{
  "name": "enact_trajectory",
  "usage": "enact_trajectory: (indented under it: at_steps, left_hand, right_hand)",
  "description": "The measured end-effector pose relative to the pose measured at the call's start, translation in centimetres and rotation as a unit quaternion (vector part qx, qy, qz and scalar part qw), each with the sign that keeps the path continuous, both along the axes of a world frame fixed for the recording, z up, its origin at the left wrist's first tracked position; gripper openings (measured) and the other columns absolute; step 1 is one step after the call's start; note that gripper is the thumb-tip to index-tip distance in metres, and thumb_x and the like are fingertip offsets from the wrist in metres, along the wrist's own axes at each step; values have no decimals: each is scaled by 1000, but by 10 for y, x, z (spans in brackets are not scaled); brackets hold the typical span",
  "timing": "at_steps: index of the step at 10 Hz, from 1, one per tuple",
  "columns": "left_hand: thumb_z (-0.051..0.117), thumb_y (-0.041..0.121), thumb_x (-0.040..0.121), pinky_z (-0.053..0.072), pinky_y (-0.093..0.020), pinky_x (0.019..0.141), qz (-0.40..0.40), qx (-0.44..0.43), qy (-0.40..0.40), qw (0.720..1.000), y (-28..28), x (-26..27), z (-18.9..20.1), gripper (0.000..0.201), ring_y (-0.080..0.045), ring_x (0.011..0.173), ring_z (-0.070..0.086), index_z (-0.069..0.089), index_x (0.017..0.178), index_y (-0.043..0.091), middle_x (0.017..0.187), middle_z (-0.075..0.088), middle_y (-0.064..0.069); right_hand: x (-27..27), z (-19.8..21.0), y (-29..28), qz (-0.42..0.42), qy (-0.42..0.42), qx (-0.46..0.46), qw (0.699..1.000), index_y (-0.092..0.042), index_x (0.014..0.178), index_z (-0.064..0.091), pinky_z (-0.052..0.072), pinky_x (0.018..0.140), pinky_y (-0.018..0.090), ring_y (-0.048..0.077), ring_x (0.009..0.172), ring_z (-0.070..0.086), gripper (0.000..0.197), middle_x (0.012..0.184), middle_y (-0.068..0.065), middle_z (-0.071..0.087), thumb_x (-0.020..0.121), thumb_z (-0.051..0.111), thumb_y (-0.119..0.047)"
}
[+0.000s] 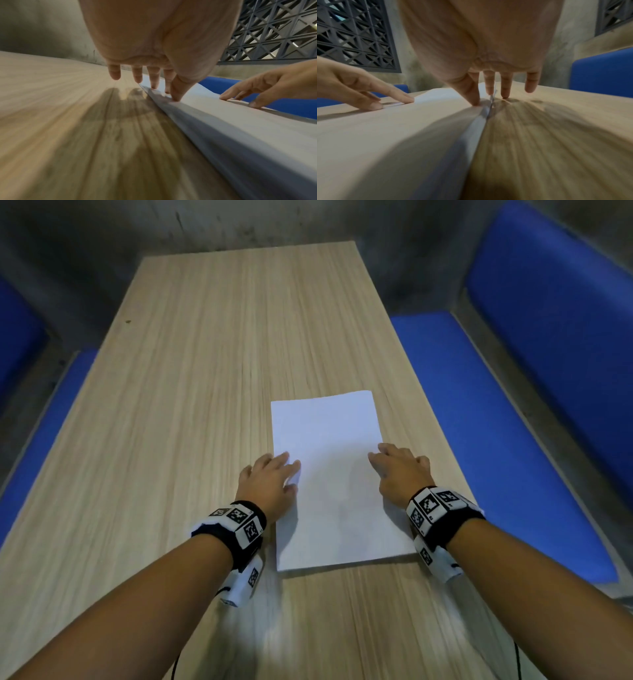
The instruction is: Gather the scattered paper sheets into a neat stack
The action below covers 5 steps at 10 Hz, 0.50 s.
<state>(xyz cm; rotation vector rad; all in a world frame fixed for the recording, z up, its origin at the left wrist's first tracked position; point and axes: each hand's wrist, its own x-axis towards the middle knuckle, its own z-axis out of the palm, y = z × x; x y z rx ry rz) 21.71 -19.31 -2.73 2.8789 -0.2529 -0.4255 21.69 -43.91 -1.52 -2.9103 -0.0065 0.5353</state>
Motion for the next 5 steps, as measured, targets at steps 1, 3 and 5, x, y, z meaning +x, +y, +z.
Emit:
enact_trajectory:
  at_steps: [1,3,5]
  left_hand:
    - [40,70,84,7,-52,118,-20,33,48,998,4,-3,-4,78,-21,151,5,20,152,37,164,8,11]
    - [43,76,78,4,-53,118,-21,46,42,998,4,-4,-7,88,-20,151,1,14,153,38,164,4,12]
    - [42,76,78,2,-54,118,-35,54,37,997,2,-4,-2,90,-21,152,0,12,153,37,165,2,10]
  right_hand:
    - [-1,-1,-2,21,10,-17,1000,-30,140,36,18,107,54,21,141,24,65,159,-5,17,81,48,-55]
    - [-3,-1,-1,30,9,-37,999,-31,140,34,18,107,54,20,141,23,81,159,-6,18,70,54,-67]
    - [-1,2,3,24,10,-35,999,-30,141,34,17,107,54,20,142,22,83,159,-5,18,69,55,-66]
